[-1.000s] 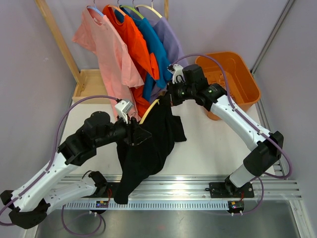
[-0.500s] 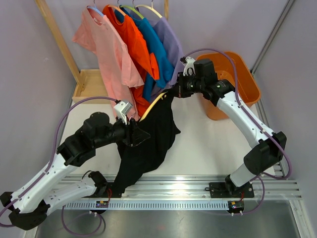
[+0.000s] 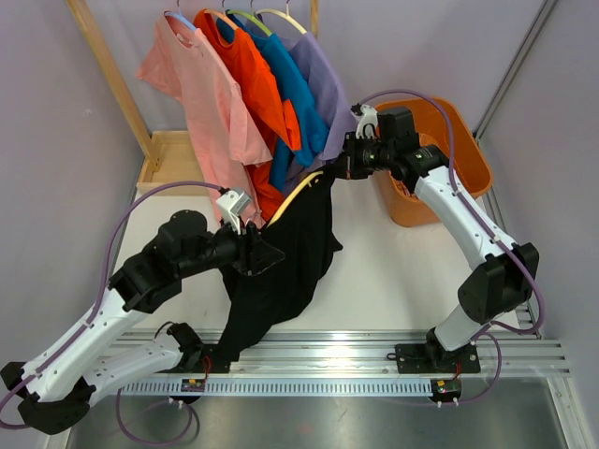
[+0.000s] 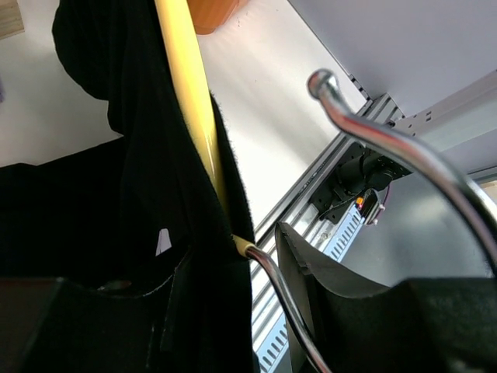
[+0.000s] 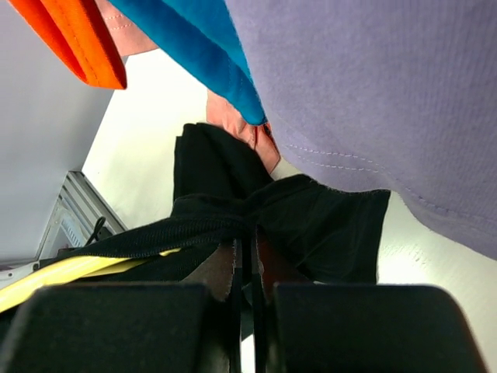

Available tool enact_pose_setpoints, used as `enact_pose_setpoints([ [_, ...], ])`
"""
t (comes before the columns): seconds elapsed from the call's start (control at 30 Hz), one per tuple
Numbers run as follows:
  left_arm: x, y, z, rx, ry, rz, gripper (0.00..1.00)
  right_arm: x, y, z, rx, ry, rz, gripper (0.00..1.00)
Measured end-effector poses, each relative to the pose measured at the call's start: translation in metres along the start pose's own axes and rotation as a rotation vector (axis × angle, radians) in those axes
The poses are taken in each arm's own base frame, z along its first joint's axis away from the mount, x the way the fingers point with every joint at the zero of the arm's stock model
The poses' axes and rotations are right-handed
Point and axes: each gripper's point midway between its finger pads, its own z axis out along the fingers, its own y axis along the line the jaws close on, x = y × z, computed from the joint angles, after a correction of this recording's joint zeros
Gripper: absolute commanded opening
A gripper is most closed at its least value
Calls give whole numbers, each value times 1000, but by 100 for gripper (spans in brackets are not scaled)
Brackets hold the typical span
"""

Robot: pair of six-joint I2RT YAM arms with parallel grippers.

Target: Remove the t-shirt from the hanger

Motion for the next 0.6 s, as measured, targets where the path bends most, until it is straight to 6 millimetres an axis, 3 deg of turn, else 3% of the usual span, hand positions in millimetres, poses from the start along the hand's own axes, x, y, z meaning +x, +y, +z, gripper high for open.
enact_pose_setpoints([
  [0.6,-7,-3,1,14,-26,-5,0,7,-7,5,-68,42,-1,0],
])
